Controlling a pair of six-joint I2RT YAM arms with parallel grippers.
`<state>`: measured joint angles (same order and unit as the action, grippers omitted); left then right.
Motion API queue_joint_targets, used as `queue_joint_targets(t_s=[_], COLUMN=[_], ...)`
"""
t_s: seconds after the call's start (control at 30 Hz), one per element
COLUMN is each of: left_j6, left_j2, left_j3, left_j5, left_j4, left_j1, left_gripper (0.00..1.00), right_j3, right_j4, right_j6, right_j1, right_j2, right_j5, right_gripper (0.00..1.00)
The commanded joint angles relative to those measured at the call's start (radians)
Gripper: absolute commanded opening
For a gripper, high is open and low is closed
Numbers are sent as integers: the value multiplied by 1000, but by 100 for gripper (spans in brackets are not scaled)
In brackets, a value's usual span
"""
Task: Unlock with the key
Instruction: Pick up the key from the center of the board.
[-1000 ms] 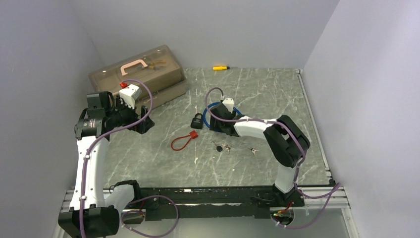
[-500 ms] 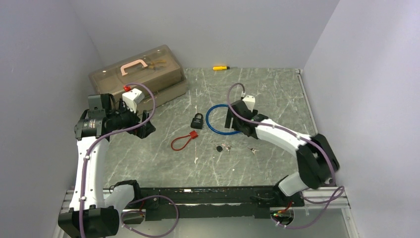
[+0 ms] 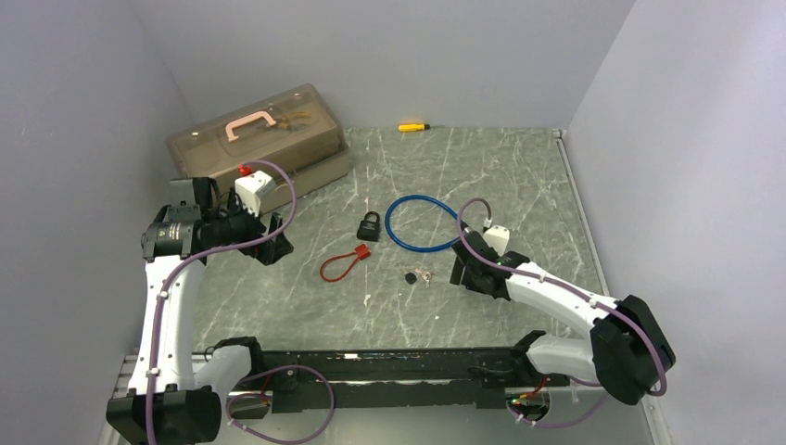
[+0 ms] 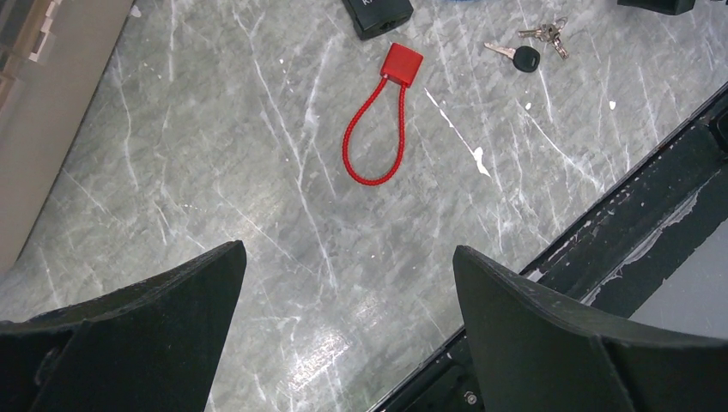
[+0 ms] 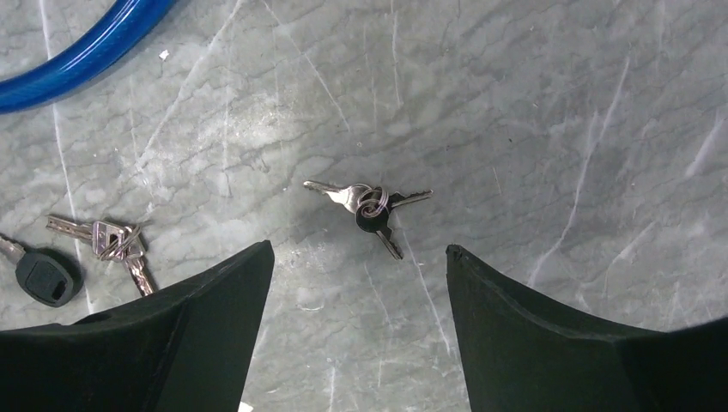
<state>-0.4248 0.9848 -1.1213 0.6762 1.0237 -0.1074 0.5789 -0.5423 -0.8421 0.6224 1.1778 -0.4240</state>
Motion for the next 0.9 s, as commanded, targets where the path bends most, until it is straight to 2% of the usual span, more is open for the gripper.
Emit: queue_joint_targets(t_s=[0.0, 0.13, 0.43, 0.6, 0.87], left_j6=[-20, -22, -13, -9, -8], left_j2=[-26, -37, -33, -33, -40], left_j3=[-16, -11, -10, -14, -11], left_j5=[17, 16, 22, 30, 31], left_j4=[16, 16, 12, 13, 10], left_j1=[7, 6, 8, 9, 11], left_gripper=[98, 98, 98, 98, 98], right_j3=[1, 14, 26, 38, 22], right_j4=[13, 47, 102, 107, 135], right_j6=[-31, -16, 13, 15, 15], right_j1=[0, -11, -36, -36, -26], right_j2=[17, 75, 119, 141, 136], right_j5=[-49, -54, -65, -57, -12], right_gripper=[75, 69, 48, 42, 4])
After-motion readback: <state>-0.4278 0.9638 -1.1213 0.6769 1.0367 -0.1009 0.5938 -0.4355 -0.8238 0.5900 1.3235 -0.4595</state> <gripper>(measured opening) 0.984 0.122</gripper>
